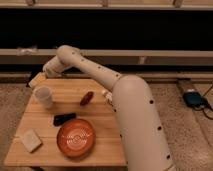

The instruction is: Pick up the ceramic cup

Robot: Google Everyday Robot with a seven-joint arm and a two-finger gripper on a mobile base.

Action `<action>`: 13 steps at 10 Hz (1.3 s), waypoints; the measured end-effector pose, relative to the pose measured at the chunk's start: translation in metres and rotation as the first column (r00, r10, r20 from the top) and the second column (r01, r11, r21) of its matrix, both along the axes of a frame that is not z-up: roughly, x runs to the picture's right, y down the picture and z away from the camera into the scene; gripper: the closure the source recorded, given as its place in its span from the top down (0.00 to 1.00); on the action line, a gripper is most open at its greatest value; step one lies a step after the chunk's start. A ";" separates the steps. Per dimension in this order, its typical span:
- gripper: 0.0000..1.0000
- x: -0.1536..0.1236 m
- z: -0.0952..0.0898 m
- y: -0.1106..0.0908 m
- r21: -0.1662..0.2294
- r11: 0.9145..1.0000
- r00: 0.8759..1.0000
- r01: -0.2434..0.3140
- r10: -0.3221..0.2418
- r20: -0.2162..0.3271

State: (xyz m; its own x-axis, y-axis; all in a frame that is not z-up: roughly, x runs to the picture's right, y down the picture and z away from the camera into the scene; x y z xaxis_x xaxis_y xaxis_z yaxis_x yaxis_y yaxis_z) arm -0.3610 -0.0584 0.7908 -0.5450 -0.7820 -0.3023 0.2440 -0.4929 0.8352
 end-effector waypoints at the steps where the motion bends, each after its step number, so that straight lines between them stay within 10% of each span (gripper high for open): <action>1: 0.80 0.001 -0.002 0.008 -0.006 1.000 1.000 0.013 -0.013 0.008; 13: 0.80 -0.012 -0.007 0.092 0.003 0.988 0.985 0.154 -0.153 -0.074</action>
State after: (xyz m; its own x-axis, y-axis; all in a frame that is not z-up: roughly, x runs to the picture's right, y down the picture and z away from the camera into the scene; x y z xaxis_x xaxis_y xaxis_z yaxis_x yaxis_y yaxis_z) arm -0.3732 0.0337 0.7842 -0.6795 -0.6849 -0.2632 0.2252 -0.5361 0.8135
